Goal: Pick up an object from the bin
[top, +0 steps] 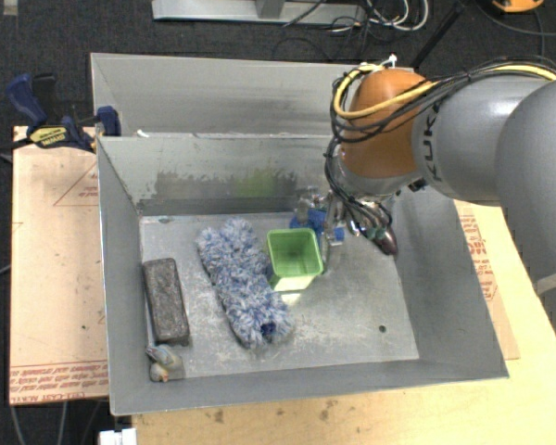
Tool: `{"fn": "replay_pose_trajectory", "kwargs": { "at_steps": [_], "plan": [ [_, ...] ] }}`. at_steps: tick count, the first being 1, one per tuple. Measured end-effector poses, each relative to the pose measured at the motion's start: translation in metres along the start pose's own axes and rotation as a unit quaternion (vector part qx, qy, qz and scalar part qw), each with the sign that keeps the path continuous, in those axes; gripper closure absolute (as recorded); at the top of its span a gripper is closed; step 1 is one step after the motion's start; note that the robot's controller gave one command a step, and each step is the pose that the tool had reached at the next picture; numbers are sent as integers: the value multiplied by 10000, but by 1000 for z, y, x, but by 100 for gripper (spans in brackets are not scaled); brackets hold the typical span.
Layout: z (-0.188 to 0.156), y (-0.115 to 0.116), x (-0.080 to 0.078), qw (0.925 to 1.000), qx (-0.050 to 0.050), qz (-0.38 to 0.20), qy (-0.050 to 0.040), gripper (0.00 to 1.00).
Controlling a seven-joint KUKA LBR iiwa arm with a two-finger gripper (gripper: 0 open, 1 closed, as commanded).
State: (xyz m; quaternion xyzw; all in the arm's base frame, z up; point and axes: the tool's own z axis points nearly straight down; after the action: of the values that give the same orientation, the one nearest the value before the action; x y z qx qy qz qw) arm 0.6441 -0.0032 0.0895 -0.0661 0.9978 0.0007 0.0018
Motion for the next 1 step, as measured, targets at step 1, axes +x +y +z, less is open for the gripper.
{"fn": "replay_pose_trajectory", "kwargs": {
  "at_steps": [1],
  "plan": [
    [15,-3,-12,9997,11,-235,-53,100]
  ]
}}
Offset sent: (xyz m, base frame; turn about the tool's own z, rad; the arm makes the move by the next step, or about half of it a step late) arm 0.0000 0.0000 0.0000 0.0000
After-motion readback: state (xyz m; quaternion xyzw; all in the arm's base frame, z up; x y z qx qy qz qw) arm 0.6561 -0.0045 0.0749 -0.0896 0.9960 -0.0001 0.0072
